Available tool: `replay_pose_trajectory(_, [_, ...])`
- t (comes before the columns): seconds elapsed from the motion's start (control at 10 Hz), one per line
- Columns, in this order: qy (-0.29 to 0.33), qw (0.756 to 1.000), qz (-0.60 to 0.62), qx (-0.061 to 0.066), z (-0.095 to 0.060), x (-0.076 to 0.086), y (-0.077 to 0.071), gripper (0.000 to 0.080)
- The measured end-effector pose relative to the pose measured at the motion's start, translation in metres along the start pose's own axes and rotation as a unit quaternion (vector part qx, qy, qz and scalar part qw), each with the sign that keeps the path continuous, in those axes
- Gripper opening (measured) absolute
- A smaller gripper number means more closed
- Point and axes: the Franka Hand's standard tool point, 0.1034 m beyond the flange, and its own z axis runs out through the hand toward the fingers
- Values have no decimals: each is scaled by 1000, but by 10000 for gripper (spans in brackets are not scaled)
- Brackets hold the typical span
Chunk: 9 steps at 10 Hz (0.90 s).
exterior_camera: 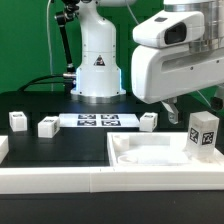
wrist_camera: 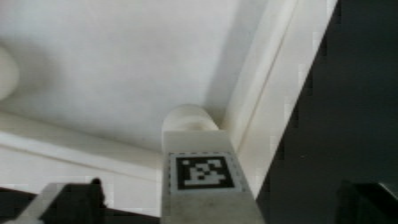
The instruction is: Assemble square table
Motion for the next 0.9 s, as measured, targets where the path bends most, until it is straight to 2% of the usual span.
replay_pose_trajectory(0.2, [-3, 1000, 9, 1, 0, 1, 0, 649])
replay_pose_trajectory(0.5, [3, 1000, 18, 3, -4, 18, 10, 649])
replay_pose_trajectory(0.9, [0, 1000, 17, 5, 4, 19, 6, 649])
